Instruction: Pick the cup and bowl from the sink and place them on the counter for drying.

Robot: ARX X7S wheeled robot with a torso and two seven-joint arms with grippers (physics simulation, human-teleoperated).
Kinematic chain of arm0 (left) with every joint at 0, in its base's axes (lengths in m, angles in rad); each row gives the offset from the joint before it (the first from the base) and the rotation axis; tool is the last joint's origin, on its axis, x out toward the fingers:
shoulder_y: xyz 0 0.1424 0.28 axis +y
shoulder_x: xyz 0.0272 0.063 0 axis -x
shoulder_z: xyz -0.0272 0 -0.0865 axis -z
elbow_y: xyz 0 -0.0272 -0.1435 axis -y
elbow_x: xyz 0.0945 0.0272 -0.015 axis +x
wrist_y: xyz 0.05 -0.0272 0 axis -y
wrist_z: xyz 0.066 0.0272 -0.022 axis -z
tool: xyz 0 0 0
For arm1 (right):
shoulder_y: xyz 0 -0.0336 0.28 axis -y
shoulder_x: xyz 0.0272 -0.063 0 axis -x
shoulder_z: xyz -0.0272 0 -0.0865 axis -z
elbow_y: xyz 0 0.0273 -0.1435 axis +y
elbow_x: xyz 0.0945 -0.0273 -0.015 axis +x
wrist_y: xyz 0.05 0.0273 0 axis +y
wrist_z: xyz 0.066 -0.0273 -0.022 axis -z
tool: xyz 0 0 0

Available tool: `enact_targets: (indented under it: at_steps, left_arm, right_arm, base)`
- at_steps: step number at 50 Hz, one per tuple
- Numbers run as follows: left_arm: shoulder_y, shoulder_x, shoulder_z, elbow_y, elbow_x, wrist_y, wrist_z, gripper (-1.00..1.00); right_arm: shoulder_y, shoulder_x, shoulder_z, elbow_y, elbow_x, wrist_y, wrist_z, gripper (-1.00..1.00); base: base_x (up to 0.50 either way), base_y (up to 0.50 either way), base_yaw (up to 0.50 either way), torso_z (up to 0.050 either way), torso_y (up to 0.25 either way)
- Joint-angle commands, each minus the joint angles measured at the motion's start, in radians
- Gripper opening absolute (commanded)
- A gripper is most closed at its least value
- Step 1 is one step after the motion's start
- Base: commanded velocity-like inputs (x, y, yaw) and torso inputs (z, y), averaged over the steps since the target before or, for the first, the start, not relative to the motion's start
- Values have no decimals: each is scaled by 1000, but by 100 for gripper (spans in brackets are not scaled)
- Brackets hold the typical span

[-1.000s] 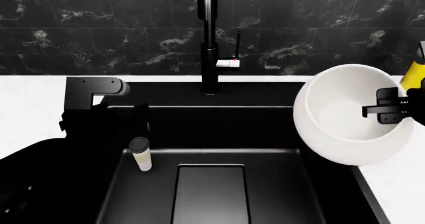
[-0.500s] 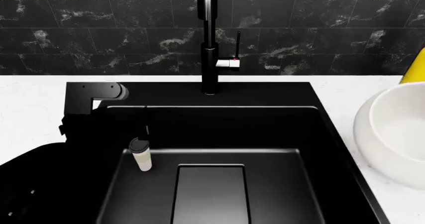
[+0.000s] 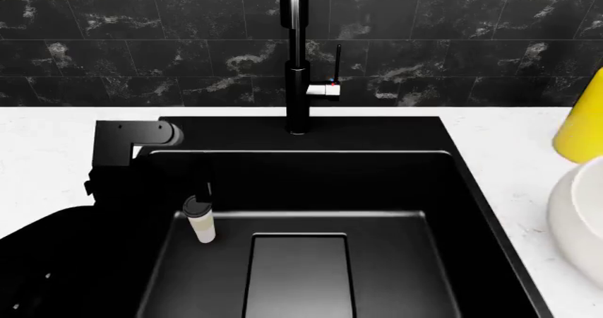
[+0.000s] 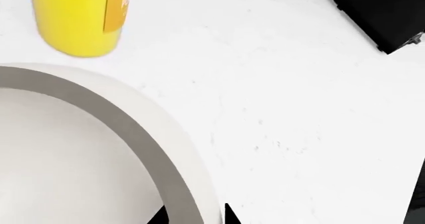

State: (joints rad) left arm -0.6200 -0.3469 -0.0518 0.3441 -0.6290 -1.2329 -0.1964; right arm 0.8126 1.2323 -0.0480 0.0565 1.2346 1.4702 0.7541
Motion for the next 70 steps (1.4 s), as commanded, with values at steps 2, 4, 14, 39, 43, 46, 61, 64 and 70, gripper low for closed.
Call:
enact_targets:
  at_steps: [2, 4, 14, 39, 43, 46, 61, 64, 70]
  left_arm:
    - [19, 0, -11, -2, -17, 30, 12, 100]
    - [17, -1, -10, -4, -17, 31, 12, 100]
    - [15, -8, -17, 4, -28, 18, 6, 100]
    - [-1, -3, 9, -19, -30, 33, 4, 100]
    - [1, -1, 18, -22, -28, 36, 3, 100]
    - [-4, -1, 17, -21, -30, 33, 0, 100]
    - [8, 17, 59, -73, -6, 52, -14, 100]
    - [3, 24, 66, -78, -3, 53, -20, 100]
    - [3, 35, 69, -90, 0, 58, -30, 100]
  right_arm:
    - [-58, 0, -23, 15, -17, -39, -30, -100]
    - [-55, -6, -26, 18, -16, -42, -31, -100]
    - [21, -21, -46, 22, -42, -70, -44, 100]
    - [240, -28, -152, -49, -100, -19, -71, 100]
    - [252, -61, -114, -67, -48, -41, -87, 100]
    - [263, -88, -72, -119, -30, -133, -136, 100]
    - [307, -217, 46, -269, 231, -143, -32, 100]
    - [330, -248, 45, -266, 278, -137, 3, 100]
    - [359, -309, 19, -266, 325, -137, 37, 100]
  base:
    - [0, 0, 0, 0, 0]
    - [0, 0, 0, 0, 0]
    - [0, 0, 0, 0, 0]
    - [0, 0, 0, 0, 0]
    - [0, 0, 0, 0, 0]
    - [0, 0, 0, 0, 0]
    - [0, 0, 0, 0, 0]
    - [0, 0, 0, 0, 0]
    - [0, 0, 0, 0, 0]
